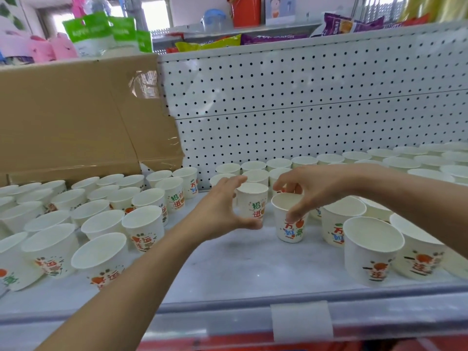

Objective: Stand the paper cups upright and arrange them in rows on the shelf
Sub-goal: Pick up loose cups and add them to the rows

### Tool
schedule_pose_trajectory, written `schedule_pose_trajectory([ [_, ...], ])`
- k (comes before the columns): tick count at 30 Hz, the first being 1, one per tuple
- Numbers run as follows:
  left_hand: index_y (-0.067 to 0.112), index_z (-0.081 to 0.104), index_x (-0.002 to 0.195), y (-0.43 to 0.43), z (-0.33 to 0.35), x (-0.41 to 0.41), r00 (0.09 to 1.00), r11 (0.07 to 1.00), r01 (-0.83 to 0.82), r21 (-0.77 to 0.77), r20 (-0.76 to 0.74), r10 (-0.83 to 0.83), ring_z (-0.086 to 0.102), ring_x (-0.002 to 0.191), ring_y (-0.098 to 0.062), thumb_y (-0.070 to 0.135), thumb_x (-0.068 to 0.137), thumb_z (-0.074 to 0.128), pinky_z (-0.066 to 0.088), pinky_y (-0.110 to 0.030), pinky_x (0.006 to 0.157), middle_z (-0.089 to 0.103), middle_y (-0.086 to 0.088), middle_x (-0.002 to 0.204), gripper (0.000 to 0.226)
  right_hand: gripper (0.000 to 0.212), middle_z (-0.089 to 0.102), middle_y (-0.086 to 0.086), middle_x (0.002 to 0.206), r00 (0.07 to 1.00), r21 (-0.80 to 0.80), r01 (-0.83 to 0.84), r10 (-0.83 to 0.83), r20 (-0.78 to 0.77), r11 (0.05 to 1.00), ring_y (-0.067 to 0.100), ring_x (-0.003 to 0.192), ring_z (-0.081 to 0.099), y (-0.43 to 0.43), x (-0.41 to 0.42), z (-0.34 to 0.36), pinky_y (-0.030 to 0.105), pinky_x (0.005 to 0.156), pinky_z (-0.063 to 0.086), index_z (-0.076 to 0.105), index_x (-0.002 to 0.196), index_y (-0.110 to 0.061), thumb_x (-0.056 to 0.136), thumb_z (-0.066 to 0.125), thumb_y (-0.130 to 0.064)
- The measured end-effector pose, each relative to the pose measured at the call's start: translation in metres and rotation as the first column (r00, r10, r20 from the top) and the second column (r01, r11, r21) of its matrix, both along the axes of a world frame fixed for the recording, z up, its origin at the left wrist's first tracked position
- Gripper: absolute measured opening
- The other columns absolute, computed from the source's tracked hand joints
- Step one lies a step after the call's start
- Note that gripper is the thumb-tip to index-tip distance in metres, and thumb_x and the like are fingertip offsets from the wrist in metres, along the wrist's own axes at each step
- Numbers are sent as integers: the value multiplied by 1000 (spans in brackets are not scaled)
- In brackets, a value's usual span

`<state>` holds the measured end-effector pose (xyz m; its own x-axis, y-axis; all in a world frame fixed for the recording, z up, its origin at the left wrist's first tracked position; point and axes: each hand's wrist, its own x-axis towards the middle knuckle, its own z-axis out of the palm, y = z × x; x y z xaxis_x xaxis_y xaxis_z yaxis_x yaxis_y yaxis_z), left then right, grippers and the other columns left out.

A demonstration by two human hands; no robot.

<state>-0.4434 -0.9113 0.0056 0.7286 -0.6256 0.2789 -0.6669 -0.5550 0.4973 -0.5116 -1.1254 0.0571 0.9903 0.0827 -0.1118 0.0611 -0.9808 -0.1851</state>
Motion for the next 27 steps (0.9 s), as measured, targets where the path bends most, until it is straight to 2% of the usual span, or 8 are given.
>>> schedule_pose_trajectory([
  [4, 26, 34, 146, -12, -2, 14, 998, 998, -64, 4, -6, 64, 41, 130, -14, 46, 62, 87, 37, -40, 109, 43, 4, 144, 101, 75, 56, -9, 120, 999, -35, 21, -20, 45, 999, 13, 103, 56, -4, 6, -1, 29, 86, 47, 46, 134, -31, 70, 78, -53],
  [10, 23, 41, 141, -26, -7, 19, 994, 991, -102, -86, -37, 99, 47, 124, -11, 52, 66, 82, 42, -36, 104, 48, 5, 141, 90, 81, 57, -8, 123, 996, -80, 53, -47, 73, 995, 15, 106, 54, -8, 12, -4, 33, 91, 46, 45, 135, -30, 68, 71, -67],
  [14, 24, 43, 141, -25, -6, 23, 994, 996, -37, -84, -110, 27, 48, 122, -10, 34, 75, 79, 45, -32, 102, 50, 4, 139, 75, 81, 58, -7, 125, 997, -3, 48, -47, 53, 999, 14, 105, 57, -13, 12, 1, 29, 88, 45, 44, 139, -27, 72, 70, -64],
  [16, 26, 41, 142, -22, -4, 23, 988, 997, 3, -73, -151, -14, 48, 121, -10, 26, 75, 78, 45, -29, 99, 49, 4, 140, 77, 77, 58, -8, 121, 998, 8, 43, -43, 43, 999, 13, 104, 57, -15, 12, 2, 29, 87, 46, 45, 138, -28, 73, 73, -58],
  [19, 25, 40, 142, -21, -5, 21, 990, 995, -16, -98, -140, 2, 48, 119, -9, 34, 69, 83, 45, -27, 97, 47, 7, 135, 85, 72, 56, -11, 111, 996, -35, 51, -49, 71, 998, 14, 102, 56, -15, 15, -3, 31, 89, 47, 48, 134, -30, 72, 73, -57],
  [22, 22, 44, 139, -23, -8, 20, 992, 991, -72, -116, -110, 59, 50, 115, -9, 47, 65, 84, 45, -28, 96, 50, 6, 132, 88, 71, 59, -10, 113, 990, -107, 84, -70, 124, 991, 16, 104, 53, -17, 18, -5, 33, 91, 43, 49, 132, -32, 71, 70, -61],
  [27, 20, 49, 137, -28, -6, 23, 986, 990, -78, -114, -158, 59, 52, 118, -11, 42, 71, 83, 46, -36, 102, 54, 5, 135, 78, 70, 62, -8, 118, 985, -205, 98, -66, 158, 974, 14, 102, 50, -18, 21, -5, 36, 100, 32, 48, 131, -27, 74, 66, -64],
])
